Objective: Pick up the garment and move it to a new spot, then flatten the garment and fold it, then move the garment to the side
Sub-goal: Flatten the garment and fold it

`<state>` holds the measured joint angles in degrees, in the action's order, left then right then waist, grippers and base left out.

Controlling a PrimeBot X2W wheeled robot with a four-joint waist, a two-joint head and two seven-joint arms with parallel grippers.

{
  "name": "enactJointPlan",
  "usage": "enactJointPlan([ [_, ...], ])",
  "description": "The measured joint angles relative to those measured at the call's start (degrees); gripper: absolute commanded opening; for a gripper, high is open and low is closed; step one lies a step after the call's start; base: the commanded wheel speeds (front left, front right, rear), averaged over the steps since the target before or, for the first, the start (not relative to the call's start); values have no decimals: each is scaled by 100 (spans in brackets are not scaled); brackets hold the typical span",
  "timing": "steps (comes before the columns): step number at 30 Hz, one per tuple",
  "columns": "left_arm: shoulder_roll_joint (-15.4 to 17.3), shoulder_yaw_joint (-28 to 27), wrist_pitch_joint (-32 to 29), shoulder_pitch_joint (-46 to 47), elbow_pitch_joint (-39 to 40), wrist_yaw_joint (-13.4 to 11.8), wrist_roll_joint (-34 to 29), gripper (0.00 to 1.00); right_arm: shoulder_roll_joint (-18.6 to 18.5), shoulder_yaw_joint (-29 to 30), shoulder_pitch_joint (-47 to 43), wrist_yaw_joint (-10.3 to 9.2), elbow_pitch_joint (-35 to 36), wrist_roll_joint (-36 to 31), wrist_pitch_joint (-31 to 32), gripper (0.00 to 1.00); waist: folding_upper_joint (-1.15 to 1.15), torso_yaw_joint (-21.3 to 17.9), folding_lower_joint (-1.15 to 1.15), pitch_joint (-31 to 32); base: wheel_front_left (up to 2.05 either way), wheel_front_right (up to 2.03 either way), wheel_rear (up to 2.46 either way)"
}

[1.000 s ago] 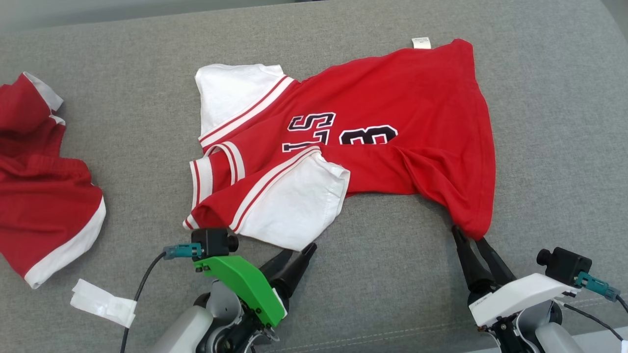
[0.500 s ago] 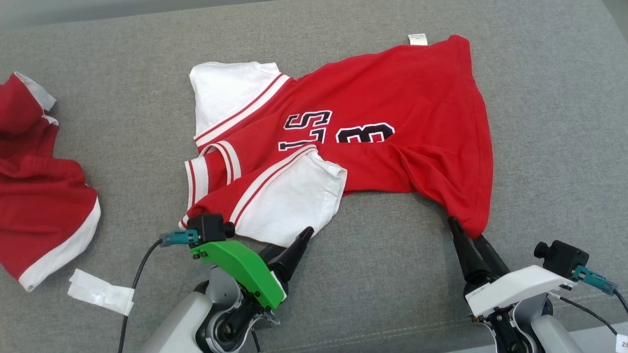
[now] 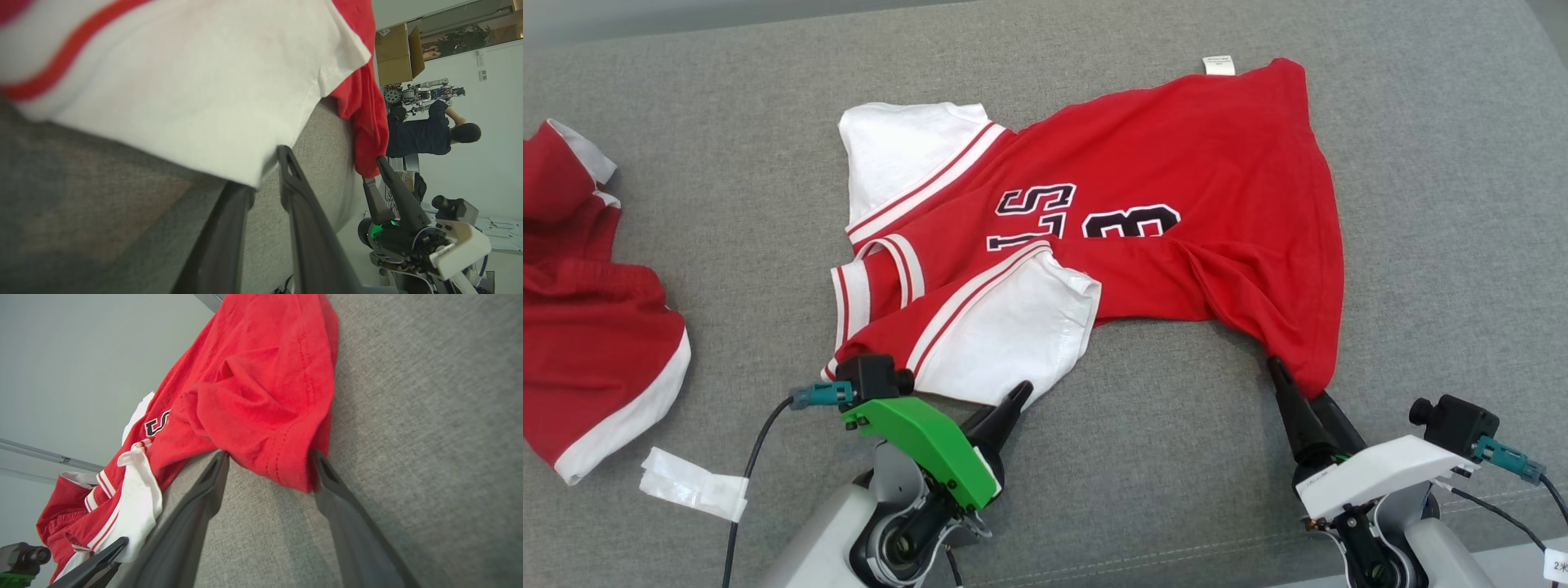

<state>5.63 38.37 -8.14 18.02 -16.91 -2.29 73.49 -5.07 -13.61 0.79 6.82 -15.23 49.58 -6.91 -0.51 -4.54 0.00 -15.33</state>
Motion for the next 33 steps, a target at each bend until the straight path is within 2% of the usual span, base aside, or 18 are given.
enactJointPlan([
  [3,-25,4,-18,22,-31,0,3,16,0,0,33,18,-9,0,-1,100,0,2,0,2,0,0,0],
  [5,-44,10,-40,27,-47,1,4,0,0,-1,40,18,-24,0,-1,100,0,4,0,7,0,0,0],
  [6,-53,13,-40,29,-54,2,4,0,0,-3,47,18,-32,-1,-1,99,0,4,0,11,0,0,0],
  [7,-56,18,-41,30,-57,2,4,0,0,-7,56,18,-38,-1,-1,46,0,6,0,15,0,0,0],
  [8,-57,24,-41,34,-63,4,4,0,0,-13,71,18,-48,-2,-2,32,0,7,0,19,0,0,0],
  [9,-57,32,-42,40,-69,10,4,0,-2,-19,93,18,-59,-8,-2,12,0,8,0,24,0,0,0],
  [10,-57,35,-46,49,-76,25,4,0,-3,-21,110,18,-62,-16,-4,0,0,9,0,30,0,0,0],
  [19,-68,43,-45,83,-7,136,11,0,-53,46,118,21,-56,-29,-205,0,0,15,0,91,0,0,0],
  [27,-79,-8,-49,83,426,389,197,0,-261,407,233,22,193,-109,-567,0,0,48,0,261,0,0,0],
  [33,-44,-230,-88,83,764,464,412,0,-337,583,234,22,374,-109,-619,0,0,125,0,370,0,0,0],
])
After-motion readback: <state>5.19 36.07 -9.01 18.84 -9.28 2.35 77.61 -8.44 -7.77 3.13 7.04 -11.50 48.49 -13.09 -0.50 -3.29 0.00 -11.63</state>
